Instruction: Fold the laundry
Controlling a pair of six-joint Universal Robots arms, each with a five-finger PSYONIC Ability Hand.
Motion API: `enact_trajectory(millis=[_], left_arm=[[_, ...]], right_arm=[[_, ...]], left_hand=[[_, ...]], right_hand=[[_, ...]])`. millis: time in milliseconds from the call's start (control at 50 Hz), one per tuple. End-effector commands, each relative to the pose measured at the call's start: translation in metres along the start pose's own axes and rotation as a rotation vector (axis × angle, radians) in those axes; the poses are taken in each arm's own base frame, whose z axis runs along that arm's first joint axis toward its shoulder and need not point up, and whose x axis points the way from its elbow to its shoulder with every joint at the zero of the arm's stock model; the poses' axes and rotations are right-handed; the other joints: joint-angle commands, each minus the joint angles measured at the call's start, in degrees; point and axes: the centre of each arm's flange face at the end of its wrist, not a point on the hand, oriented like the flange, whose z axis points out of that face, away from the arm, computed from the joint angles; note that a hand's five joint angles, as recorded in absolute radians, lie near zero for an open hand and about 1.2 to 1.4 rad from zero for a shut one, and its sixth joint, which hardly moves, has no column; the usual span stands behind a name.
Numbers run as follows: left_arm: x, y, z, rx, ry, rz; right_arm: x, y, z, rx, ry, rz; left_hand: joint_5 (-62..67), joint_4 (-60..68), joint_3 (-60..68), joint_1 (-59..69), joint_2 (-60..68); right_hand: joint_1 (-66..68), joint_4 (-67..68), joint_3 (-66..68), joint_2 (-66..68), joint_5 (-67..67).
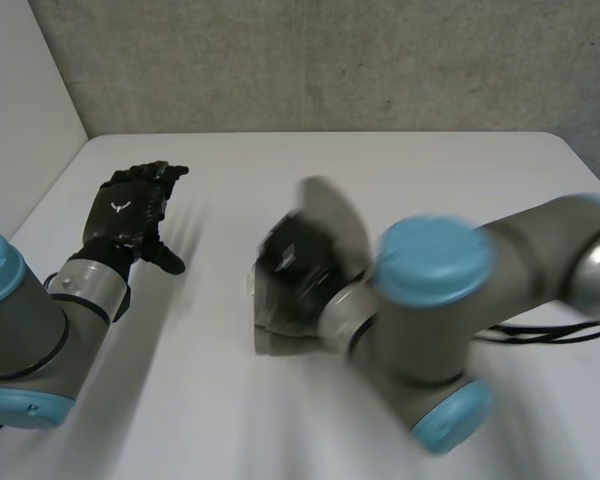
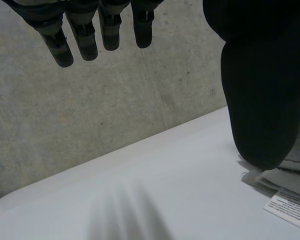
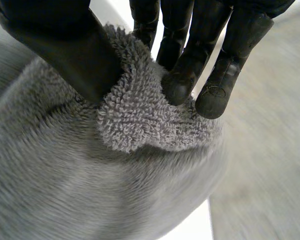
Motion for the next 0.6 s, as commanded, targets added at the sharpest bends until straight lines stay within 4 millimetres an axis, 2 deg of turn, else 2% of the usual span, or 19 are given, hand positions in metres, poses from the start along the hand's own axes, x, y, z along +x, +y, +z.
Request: enact_trajectory(millis=[20, 40, 60, 80, 100, 140, 160, 200, 220, 260, 280, 320, 380, 420, 460, 480, 520, 540, 600], left_arm=[[0.001, -0.006, -0.001, 0.017, 0.001, -0.001], [0.001, -0.006, -0.001, 0.017, 0.001, -0.001], [0.001, -0.008, -0.001, 0.023, 0.003, 0.0], [0.001, -0.008, -0.001, 0.023, 0.003, 0.0], [0.005, -0.013, 0.0, 0.04, 0.013, 0.0], [0.009, -0.019, 0.001, 0.055, 0.025, -0.003], [0.009, -0.019, 0.001, 0.056, 0.025, -0.003], [0.014, -0.026, 0.003, 0.076, 0.039, -0.014], [0.02, -0.038, 0.006, 0.108, 0.056, -0.04], [0.025, -0.044, 0.008, 0.119, 0.066, -0.071], [0.029, -0.051, 0.01, 0.124, 0.074, -0.104], [0.032, -0.056, 0.011, 0.116, 0.082, -0.141], [0.038, -0.056, 0.015, 0.063, 0.099, -0.21], [0.045, -0.045, 0.017, 0.004, 0.109, -0.241], [0.066, -0.018, 0.015, -0.122, 0.149, -0.266], [0.066, -0.018, 0.015, -0.123, 0.15, -0.266], [0.079, 0.013, 0.009, -0.239, 0.169, -0.261], [0.079, 0.013, 0.009, -0.239, 0.169, -0.261], [0.084, 0.04, 0.006, -0.318, 0.171, -0.256]], right_arm=[[-0.067, -0.003, 0.001, -0.004, -0.226, -0.136], [-0.067, -0.003, 0.001, -0.004, -0.226, -0.136], [-0.06, -0.006, 0.0, 0.001, -0.196, -0.105], [-0.047, -0.012, 0.0, 0.014, -0.14, -0.04], [-0.047, -0.012, 0.0, 0.014, -0.14, -0.04], [-0.006, -0.013, -0.006, 0.028, -0.015, 0.172], [-0.006, -0.013, -0.006, 0.028, -0.015, 0.173], [0.037, 0.006, -0.015, 0.009, 0.092, 0.417], [0.037, 0.006, -0.015, 0.009, 0.093, 0.418], [0.068, 0.019, -0.028, 0.005, 0.175, 0.636], [0.068, 0.02, -0.028, 0.005, 0.175, 0.637], [0.081, 0.031, -0.034, 0.005, 0.217, 0.806], [0.086, 0.038, -0.034, -0.005, 0.233, 0.873], [0.089, 0.05, -0.031, -0.017, 0.236, 0.948], [0.083, 0.055, -0.027, -0.027, 0.207, 0.958], [0.075, 0.059, -0.022, -0.04, 0.168, 0.969], [0.068, 0.063, -0.017, -0.056, 0.131, 0.982], [0.068, 0.063, -0.017, -0.056, 0.131, 0.982], [0.048, 0.076, -0.007, -0.12, 0.066, 1.012]], left_hand=[[-1.8, 0.5, 0.5, 0.0, 0.5], [-1.8, 0.5, 0.5, 0.0, 0.5], [-1.8, 0.5, 0.5, 0.0, 0.5], [-1.8, 0.5, 0.5, 0.0, 0.5], [-1.8, 0.5, 0.5, 0.0, 0.5], [-1.8, 0.5, 0.5, 0.0, 0.5], [-1.8, 0.5, 0.5, 0.0, 0.5], [-1.8, 0.5, 0.5, 0.0, 0.5], [-1.8, 0.5, 0.5, 0.0, 0.5], [-1.8, 0.5, 0.5, 0.0, 0.5], [-1.8, 0.5, 0.5, 0.0, 0.5], [-1.8, 0.5, 0.5, 0.0, 0.5], [-1.8, 0.5, 0.5, 0.0, 0.5], [-1.8, 0.5, 0.5, 0.0, 0.5], [-1.8, 0.5, 0.5, 0.0, 0.5], [-1.8, 0.5, 0.5, 0.0, 0.5], [-1.8, 0.5, 0.5, 0.0, 0.5], [-1.8, 0.5, 0.5, 0.0, 0.5], [-1.8, 0.5, 0.5, 0.0, 0.5]], right_hand=[[-20.7, -23.0, -23.4, -19.1, -21.3], [-21.0, -23.2, -23.7, -19.4, -21.5], [-59.9, -62.2, -62.6, -58.3, -60.5], [-64.4, -66.7, -67.2, -62.8, -65.0], [-64.4, -66.7, -67.2, -62.8, -65.0], [-64.4, -66.7, -67.2, -62.8, -65.0], [-64.4, -66.7, -67.2, -62.8, -65.0], [-64.4, -66.7, -67.2, -62.8, -65.0], [-64.4, -66.7, -67.2, -62.8, -65.0], [-64.4, -66.7, -67.2, -62.8, -65.0], [-64.4, -66.7, -67.2, -62.8, -65.0], [-64.4, -66.7, -67.2, -62.8, -65.0], [-64.4, -66.7, -67.2, -62.8, -65.0], [-64.4, -66.7, -67.2, -62.8, -65.0], [-64.4, -66.7, -67.2, -62.8, -65.0], [-64.4, -66.7, -67.2, -62.8, -65.0], [-64.4, -66.7, -67.2, -62.8, -65.0], [-64.4, -66.7, -67.2, -62.8, -65.0], [-64.4, -66.7, -67.2, -62.8, -65.0]])
